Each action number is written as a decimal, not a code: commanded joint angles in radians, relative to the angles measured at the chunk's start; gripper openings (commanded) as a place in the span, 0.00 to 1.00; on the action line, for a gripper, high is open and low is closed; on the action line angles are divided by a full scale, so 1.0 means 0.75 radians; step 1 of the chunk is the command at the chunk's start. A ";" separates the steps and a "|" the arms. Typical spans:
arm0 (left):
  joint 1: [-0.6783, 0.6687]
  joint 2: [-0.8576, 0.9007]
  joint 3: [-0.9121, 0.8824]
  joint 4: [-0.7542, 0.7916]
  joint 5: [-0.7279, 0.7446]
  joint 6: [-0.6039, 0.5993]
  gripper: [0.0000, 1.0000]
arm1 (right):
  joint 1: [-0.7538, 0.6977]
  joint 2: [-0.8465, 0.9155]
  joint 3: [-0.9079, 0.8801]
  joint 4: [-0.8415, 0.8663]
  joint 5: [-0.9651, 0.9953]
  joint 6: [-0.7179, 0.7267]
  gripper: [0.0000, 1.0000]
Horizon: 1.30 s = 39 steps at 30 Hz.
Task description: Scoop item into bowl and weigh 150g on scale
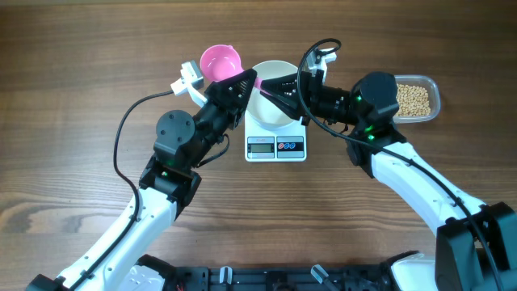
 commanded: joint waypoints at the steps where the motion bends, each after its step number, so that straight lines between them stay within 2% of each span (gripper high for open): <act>1: -0.003 -0.004 0.011 0.008 -0.027 -0.008 0.04 | 0.007 0.011 0.015 0.008 -0.017 0.006 0.16; 21: -0.004 -0.004 0.011 0.005 -0.022 -0.008 0.04 | 0.007 0.011 0.015 0.008 0.009 0.011 0.15; 29: -0.004 -0.004 0.011 0.003 -0.022 -0.008 0.04 | 0.007 0.011 0.015 0.009 0.019 0.010 0.11; 32: -0.004 -0.004 0.011 0.003 -0.022 -0.008 0.04 | 0.007 0.011 0.015 0.008 0.019 0.010 0.04; 35: -0.004 -0.004 0.011 0.003 -0.022 -0.008 0.04 | 0.007 0.011 0.015 0.008 0.019 0.009 0.04; 37: -0.004 -0.004 0.011 0.003 -0.021 -0.008 0.10 | 0.007 0.011 0.015 0.007 0.019 0.006 0.04; 38: -0.004 -0.004 0.011 0.004 -0.020 -0.008 0.18 | 0.007 0.011 0.015 0.008 0.021 -0.004 0.04; 39: -0.004 -0.004 0.011 0.003 -0.015 -0.008 0.33 | 0.007 0.011 0.015 0.008 0.032 -0.025 0.04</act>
